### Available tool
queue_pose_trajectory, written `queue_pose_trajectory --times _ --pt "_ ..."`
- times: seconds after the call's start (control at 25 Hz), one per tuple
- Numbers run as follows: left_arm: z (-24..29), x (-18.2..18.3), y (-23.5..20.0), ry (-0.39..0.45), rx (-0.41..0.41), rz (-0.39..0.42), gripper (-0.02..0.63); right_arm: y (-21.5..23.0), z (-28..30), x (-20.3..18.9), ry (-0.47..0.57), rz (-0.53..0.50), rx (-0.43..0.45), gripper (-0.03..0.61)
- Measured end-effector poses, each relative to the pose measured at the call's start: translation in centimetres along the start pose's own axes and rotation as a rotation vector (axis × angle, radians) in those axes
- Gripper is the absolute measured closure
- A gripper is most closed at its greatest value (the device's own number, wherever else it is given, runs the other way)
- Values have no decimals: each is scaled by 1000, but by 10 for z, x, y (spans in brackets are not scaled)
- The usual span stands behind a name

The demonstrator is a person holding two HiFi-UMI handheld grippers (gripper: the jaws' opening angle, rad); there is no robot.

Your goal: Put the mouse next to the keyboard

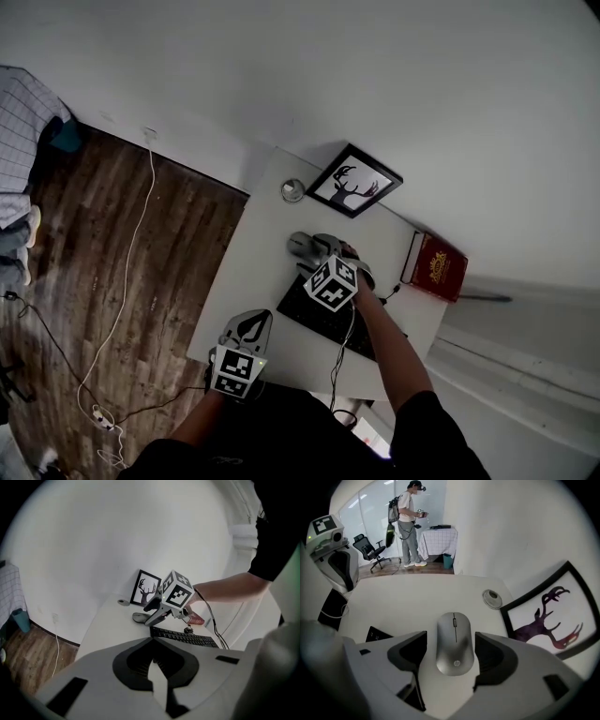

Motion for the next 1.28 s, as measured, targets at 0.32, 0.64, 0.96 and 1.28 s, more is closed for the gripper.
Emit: queue_pose_trajectory --times 0.32,0.64,0.96,1.28 --pt "9 -2 -2 -2 1 -19 612 13 23 3 -106 -49 125 263" --pt "6 -9 -11 -37 32 -42 612 24 29 7 -174 -49 224 273" --pt "21 -11 3 -52 -15 -37 612 22 28 9 -174 -32 198 279" --pt "22 -15 11 -108 -34 -15 612 16 25 6 -168 7 127 285"
Point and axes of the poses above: the fingertips, and each gripper's own axes: z forward along the fingers, y to its right, x out of its top, the point moved 8 cm from there along -z, backward along the fingers, and after that the axes turned 11 degrees about -x, right-handed, at the moved point
